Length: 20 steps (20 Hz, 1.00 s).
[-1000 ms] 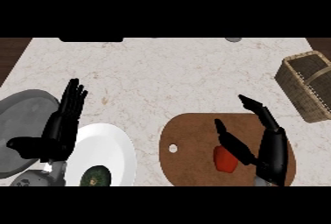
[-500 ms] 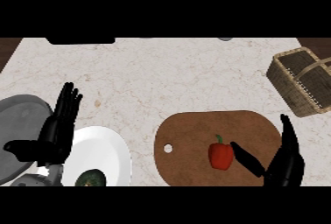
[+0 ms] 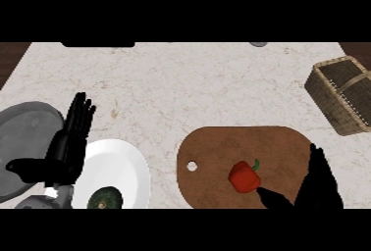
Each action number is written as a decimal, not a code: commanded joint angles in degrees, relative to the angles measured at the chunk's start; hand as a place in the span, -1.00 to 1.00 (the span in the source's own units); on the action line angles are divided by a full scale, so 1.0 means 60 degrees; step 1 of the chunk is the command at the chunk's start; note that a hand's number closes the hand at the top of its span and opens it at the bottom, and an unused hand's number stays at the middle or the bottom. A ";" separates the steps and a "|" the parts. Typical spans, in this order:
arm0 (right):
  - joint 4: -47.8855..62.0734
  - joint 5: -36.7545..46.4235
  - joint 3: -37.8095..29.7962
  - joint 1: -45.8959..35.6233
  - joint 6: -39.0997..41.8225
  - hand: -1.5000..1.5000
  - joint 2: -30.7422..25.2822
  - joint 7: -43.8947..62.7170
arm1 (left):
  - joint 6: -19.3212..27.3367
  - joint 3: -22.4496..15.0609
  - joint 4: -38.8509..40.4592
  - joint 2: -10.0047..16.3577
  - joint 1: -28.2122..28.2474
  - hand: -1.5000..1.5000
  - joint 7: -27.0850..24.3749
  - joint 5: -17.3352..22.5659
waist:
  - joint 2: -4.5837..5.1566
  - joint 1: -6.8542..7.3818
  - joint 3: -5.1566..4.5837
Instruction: Pick the bell pepper from the cutting board and place it in the basket
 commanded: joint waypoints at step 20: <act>-0.2027 0.0526 0.1525 -0.1335 0.4875 -1.00 0.0003 0.4980 | -0.0166 -0.0047 -0.0279 -0.0137 0.0161 0.00 0.0037 -0.0101 | 0.0046 0.0217 0.0125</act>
